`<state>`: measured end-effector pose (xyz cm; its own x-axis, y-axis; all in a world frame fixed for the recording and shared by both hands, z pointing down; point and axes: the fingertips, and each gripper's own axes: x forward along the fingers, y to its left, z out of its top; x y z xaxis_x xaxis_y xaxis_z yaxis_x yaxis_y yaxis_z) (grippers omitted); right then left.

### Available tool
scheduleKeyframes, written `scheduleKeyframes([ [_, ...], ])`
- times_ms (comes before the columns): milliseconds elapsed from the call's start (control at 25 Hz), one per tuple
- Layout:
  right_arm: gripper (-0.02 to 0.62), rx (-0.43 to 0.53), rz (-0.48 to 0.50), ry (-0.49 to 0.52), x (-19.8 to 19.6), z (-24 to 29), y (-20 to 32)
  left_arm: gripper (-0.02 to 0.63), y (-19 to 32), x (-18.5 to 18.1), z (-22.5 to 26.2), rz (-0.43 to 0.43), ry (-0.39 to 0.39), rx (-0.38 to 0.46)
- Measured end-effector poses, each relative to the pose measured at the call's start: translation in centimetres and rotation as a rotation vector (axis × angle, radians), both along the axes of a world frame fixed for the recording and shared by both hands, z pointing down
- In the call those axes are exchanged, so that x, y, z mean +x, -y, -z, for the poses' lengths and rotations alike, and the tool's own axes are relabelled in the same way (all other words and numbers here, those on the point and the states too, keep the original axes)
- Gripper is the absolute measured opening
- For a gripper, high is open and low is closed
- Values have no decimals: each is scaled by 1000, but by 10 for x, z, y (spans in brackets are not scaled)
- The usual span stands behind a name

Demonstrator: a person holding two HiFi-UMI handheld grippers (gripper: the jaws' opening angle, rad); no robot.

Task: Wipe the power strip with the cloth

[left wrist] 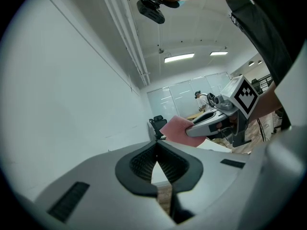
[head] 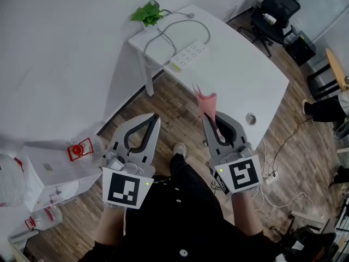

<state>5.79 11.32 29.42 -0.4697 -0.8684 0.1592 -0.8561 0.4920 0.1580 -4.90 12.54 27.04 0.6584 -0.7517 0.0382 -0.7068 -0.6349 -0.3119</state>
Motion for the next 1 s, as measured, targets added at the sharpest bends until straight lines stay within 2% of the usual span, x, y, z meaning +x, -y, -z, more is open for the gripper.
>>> scheduleKeyframes([
  [280,48,4,18,5,28,6,62,14,58,24,9,28,26,17],
  [640,48,-11,56,-7,60,5,138,14,127,49,11,81,18,20],
  [1000,48,-24,41,-12,96,1,185,14,175,78,9,84,23,3],
])
